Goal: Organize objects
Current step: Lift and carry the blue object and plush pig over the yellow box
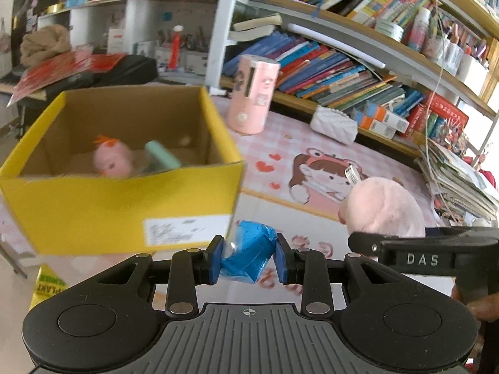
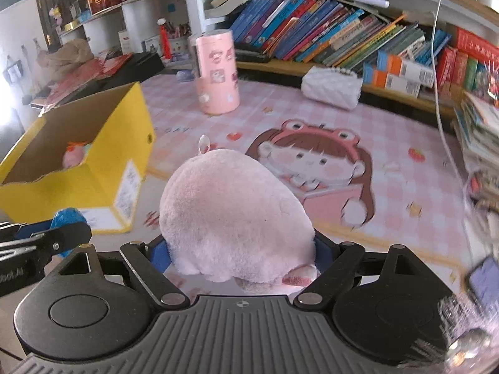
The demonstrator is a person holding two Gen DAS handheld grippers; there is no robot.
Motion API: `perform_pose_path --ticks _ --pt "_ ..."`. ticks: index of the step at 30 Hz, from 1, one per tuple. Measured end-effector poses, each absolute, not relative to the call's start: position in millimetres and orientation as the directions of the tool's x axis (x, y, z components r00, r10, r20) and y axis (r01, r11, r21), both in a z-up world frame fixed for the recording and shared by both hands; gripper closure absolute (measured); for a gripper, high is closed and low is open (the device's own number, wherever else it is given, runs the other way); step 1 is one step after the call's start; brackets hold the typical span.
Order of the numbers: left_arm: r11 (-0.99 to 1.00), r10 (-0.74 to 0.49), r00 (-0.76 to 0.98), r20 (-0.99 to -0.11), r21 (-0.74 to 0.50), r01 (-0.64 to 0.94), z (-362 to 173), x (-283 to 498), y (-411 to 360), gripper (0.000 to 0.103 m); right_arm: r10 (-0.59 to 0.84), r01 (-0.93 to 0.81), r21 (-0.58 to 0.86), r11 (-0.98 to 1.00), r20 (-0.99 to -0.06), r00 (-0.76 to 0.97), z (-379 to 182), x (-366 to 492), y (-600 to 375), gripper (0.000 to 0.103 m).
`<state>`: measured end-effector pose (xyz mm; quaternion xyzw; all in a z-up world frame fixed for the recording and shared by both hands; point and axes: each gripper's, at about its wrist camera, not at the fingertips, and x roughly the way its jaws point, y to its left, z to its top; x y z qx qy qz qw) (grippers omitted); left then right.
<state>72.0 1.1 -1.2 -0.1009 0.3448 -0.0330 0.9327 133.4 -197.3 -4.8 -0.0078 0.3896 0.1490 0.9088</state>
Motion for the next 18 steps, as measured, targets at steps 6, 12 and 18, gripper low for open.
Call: perform_pose_path --ticks 6,12,18 --pt "0.977 -0.145 0.765 -0.628 -0.215 0.008 2.9 46.3 23.6 0.071 0.266 -0.301 0.081 0.950 -0.714 0.648 -4.4 99.1 -166.2 0.019" --pt "0.976 -0.150 0.761 -0.631 -0.218 0.012 1.8 24.5 44.2 0.071 0.269 -0.305 0.083 0.949 -0.721 0.639 -6.4 72.0 -143.7 0.018" --pt "0.977 -0.143 0.764 -0.630 -0.213 0.008 2.0 5.7 62.5 0.071 0.281 -0.314 0.094 0.945 -0.726 0.627 -8.5 52.1 -124.7 0.018"
